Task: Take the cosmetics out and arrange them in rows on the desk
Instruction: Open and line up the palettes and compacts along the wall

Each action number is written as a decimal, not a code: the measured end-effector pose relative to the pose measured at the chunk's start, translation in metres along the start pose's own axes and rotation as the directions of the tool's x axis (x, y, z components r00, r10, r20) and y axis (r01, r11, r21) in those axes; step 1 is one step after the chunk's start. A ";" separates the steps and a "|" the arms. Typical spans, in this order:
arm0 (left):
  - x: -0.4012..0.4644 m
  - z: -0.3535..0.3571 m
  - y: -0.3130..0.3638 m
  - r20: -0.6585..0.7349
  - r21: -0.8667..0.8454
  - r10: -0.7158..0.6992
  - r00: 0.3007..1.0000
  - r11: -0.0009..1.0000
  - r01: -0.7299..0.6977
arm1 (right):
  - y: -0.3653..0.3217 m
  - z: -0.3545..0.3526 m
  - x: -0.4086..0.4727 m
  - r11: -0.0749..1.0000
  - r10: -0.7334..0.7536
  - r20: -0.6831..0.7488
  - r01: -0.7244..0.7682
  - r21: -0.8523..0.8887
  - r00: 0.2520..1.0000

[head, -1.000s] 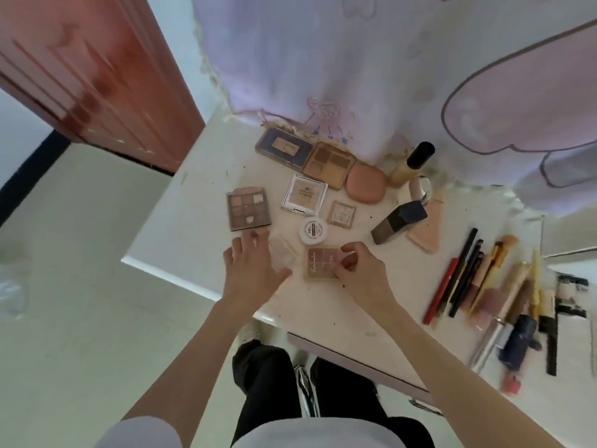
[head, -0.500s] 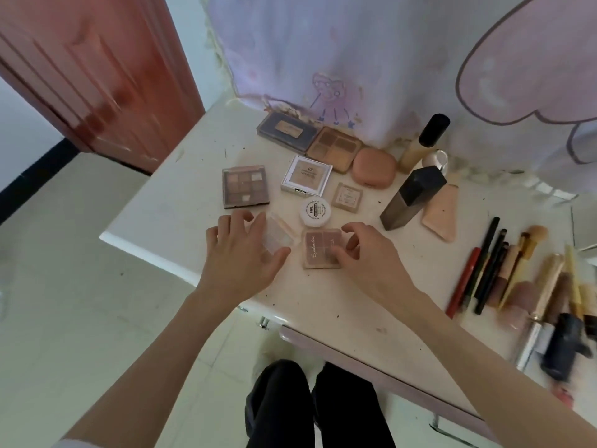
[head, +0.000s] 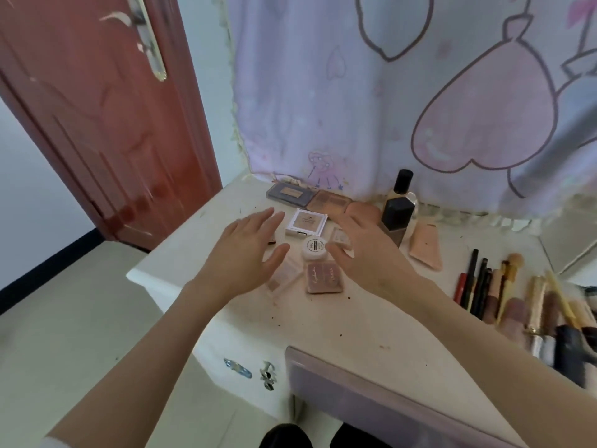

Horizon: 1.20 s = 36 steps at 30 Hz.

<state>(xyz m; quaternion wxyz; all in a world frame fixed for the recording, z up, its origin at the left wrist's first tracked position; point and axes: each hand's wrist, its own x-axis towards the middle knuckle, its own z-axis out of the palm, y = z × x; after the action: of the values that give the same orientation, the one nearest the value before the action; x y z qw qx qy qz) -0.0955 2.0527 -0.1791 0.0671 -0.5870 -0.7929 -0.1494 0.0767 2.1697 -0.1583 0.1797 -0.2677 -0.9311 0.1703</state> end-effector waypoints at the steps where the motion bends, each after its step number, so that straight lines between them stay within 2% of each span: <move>1: 0.001 -0.003 -0.001 0.004 -0.014 -0.008 1.000 1.000 0.008 | -0.002 0.000 0.006 1.000 0.007 -0.006 -0.007 -0.002 1.000; 4: 0.011 -0.002 -0.013 0.039 -0.021 -0.028 0.999 0.999 0.029 | -0.005 0.004 0.037 0.999 0.037 0.013 -0.037 -0.036 0.999; 9: 0.058 0.021 -0.051 0.054 -0.049 -0.078 0.996 0.996 0.080 | 0.003 0.031 0.126 0.989 0.093 0.159 -0.074 -0.125 0.983; 15: 0.132 0.057 -0.097 0.178 -0.136 -0.082 0.981 0.985 0.107 | 0.024 0.085 0.214 0.958 0.164 0.248 -0.095 -0.271 0.955; 18: 0.153 0.072 -0.115 0.248 -0.212 -0.101 0.963 0.965 0.156 | 0.029 0.097 0.230 0.934 0.194 0.255 -0.099 -0.343 0.947; 21: 0.152 0.084 -0.126 0.369 -0.143 -0.139 0.919 0.968 0.204 | 0.031 0.098 0.232 0.937 0.196 0.279 -0.096 -0.336 0.940; 27: 0.149 0.079 -0.129 0.429 -0.203 -0.175 0.886 0.937 0.284 | 0.028 0.097 0.231 0.938 0.166 0.301 -0.056 -0.342 0.939; 30: 0.151 0.075 -0.125 0.440 -0.170 -0.189 0.878 0.942 0.289 | 0.029 0.098 0.229 0.958 0.164 0.304 -0.078 -0.276 0.938; 33: 0.151 0.070 -0.121 0.469 -0.181 -0.198 0.861 0.932 0.313 | 0.030 0.094 0.224 0.984 0.134 0.236 -0.100 -0.151 0.962; 34: 0.152 0.064 -0.120 0.470 -0.243 -0.205 0.858 0.905 0.349 | 0.029 0.091 0.222 0.991 0.125 0.197 -0.114 -0.069 0.972; 36: 0.152 0.047 -0.116 0.437 -0.425 -0.215 0.873 0.807 0.411 | 0.024 0.081 0.220 0.959 0.151 0.128 -0.177 0.222 0.980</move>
<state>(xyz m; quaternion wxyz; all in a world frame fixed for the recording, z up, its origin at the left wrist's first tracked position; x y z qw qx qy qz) -0.2487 2.1750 -0.1992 -0.2648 -0.4594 -0.8108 -0.2480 -0.1215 2.2941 -0.1857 0.1436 -0.3113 -0.8878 0.3071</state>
